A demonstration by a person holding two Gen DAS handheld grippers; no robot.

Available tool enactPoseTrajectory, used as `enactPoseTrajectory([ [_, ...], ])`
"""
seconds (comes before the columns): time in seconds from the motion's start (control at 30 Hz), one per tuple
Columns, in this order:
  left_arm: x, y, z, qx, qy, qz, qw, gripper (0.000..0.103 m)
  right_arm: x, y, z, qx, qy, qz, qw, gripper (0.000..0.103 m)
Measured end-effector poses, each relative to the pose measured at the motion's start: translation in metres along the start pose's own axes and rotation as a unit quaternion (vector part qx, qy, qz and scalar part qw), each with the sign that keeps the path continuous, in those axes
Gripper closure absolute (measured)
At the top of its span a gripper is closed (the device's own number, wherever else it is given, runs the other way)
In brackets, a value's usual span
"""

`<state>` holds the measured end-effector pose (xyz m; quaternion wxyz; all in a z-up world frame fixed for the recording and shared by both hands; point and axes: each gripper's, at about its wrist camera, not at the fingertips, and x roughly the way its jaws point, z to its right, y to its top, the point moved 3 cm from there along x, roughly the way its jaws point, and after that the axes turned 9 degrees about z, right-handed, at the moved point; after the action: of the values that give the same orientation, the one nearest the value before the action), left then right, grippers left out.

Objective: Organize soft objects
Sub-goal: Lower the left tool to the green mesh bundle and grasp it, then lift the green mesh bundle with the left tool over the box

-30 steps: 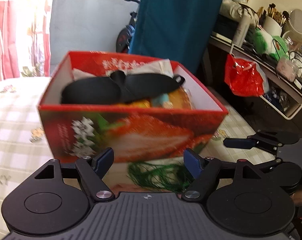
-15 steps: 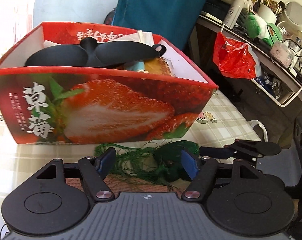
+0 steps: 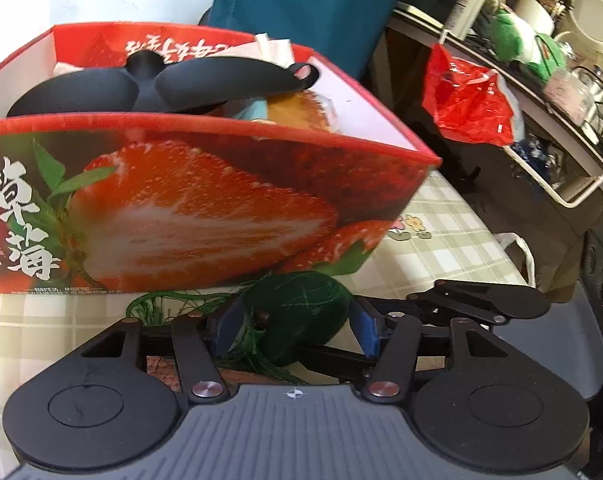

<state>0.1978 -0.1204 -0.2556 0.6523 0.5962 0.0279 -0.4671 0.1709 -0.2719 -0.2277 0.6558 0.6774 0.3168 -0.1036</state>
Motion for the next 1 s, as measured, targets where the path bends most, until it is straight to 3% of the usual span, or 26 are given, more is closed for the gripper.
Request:
enactPoseTrajectory([
  [0.4,0.007,0.003,-0.011,-0.031,-0.032,0.01,0.9989,0.062,0.012,0.002,0.003,0.028,0.005,0.011,1.0,0.054],
  [0.73,-0.011,0.005,-0.015,-0.047,-0.028,0.032,0.998,0.063,0.004,0.01,-0.014,0.015,-0.012,0.04,0.999,0.055],
  [1.0,-0.054,0.011,-0.009,-0.07,-0.029,0.094,0.9928,0.063,-0.024,0.023,-0.039,-0.028,-0.018,0.091,0.995,0.055],
])
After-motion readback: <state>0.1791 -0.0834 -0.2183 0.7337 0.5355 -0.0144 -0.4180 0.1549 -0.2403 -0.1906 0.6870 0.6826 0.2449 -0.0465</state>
